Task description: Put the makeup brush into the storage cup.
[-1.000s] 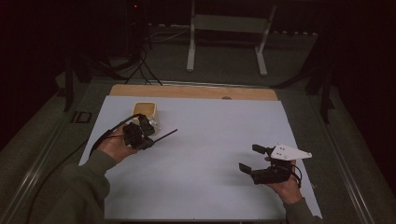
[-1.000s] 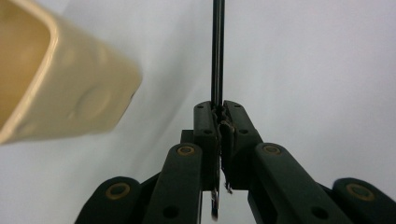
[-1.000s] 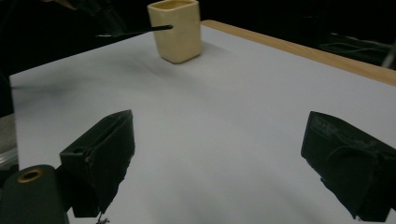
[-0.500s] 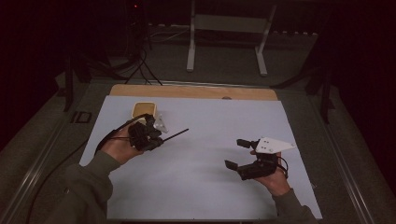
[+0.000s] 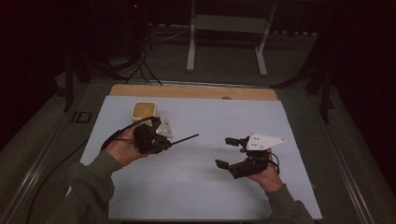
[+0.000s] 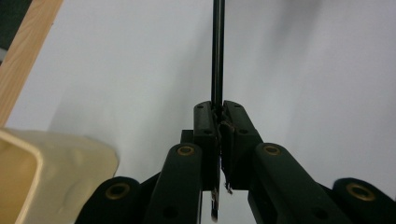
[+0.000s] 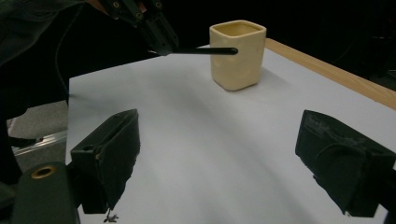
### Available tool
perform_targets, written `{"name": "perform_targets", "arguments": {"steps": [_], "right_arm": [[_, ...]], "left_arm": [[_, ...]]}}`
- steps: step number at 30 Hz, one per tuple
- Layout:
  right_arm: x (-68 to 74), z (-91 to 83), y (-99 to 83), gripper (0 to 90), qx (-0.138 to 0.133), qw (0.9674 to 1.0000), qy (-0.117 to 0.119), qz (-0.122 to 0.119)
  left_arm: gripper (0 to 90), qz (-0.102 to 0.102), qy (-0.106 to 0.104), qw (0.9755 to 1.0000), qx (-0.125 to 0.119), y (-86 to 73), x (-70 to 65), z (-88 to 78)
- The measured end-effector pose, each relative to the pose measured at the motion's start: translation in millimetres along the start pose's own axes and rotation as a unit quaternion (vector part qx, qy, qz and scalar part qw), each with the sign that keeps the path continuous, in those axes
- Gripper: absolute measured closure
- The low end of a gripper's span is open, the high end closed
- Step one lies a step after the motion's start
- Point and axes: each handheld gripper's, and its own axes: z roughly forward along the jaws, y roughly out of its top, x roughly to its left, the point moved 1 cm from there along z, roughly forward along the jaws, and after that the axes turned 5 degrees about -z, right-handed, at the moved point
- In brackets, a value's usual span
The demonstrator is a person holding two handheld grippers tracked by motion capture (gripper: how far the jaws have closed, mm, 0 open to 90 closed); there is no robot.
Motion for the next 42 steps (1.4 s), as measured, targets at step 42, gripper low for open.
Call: {"name": "perform_targets", "arguments": {"steps": [42], "right_arm": [[5.0, 10.5, 11.4, 14.3, 0.009, 0.9968, 0.078, -0.015]], "left_arm": [[86.5, 0.087, -0.087, 0.9913, -0.049, 17.2, -24.2, -4.9]]}}
